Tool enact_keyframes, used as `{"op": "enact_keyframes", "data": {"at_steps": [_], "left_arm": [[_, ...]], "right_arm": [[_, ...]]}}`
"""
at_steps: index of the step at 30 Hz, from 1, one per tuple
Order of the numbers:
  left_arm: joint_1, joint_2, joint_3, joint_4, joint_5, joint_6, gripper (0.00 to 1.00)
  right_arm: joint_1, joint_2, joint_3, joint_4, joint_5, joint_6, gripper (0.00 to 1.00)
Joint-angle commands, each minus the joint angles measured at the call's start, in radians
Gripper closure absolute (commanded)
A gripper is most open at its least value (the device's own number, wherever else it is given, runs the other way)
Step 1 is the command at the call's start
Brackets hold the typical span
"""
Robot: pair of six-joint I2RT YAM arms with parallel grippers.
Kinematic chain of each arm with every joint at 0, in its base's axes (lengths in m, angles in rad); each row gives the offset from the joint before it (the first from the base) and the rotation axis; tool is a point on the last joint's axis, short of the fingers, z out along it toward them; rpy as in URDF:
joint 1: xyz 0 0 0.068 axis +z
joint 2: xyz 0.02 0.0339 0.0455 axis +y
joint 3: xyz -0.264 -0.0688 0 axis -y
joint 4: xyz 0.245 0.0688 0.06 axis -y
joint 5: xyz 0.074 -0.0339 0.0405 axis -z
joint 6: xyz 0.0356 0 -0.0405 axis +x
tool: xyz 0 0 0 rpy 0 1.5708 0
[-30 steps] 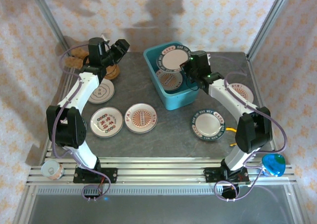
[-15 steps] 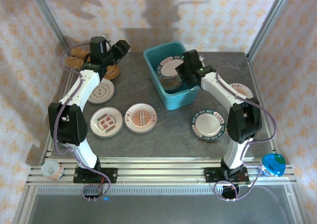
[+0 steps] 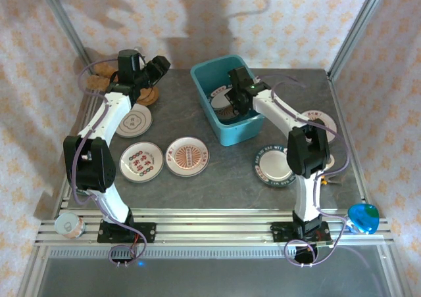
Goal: Place the plates into the plastic bin on the countertop
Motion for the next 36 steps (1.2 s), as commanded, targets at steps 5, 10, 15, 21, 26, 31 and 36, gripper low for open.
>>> {"op": "enact_keyframes", "data": {"at_steps": [5, 10, 15, 21, 26, 31, 36], "left_arm": [[0.013, -0.028, 0.018, -0.044, -0.024, 0.04, 0.35], [0.015, -0.024, 0.03, -0.059, -0.024, 0.046, 0.35], [0.018, -0.016, 0.04, -0.068, -0.021, 0.047, 0.35], [0.021, -0.015, 0.047, -0.08, -0.021, 0.05, 0.35], [0.021, -0.013, 0.046, -0.081, -0.018, 0.048, 0.35], [0.021, -0.015, 0.037, -0.078, -0.016, 0.043, 0.36], [0.021, -0.025, 0.024, -0.078, -0.025, 0.043, 0.36]], "right_arm": [[0.018, 0.071, 0.1, -0.095, 0.062, 0.048, 1.0], [0.023, 0.107, 0.139, -0.156, 0.058, 0.081, 1.0], [0.025, 0.144, 0.137, -0.14, 0.007, 0.111, 0.99], [0.032, 0.163, 0.126, -0.142, -0.012, 0.137, 0.9], [0.032, 0.181, 0.109, -0.123, -0.046, 0.155, 0.81], [0.033, 0.189, 0.094, -0.107, -0.045, 0.156, 0.78], [0.03, 0.193, 0.115, -0.113, -0.048, 0.141, 0.67]]}}
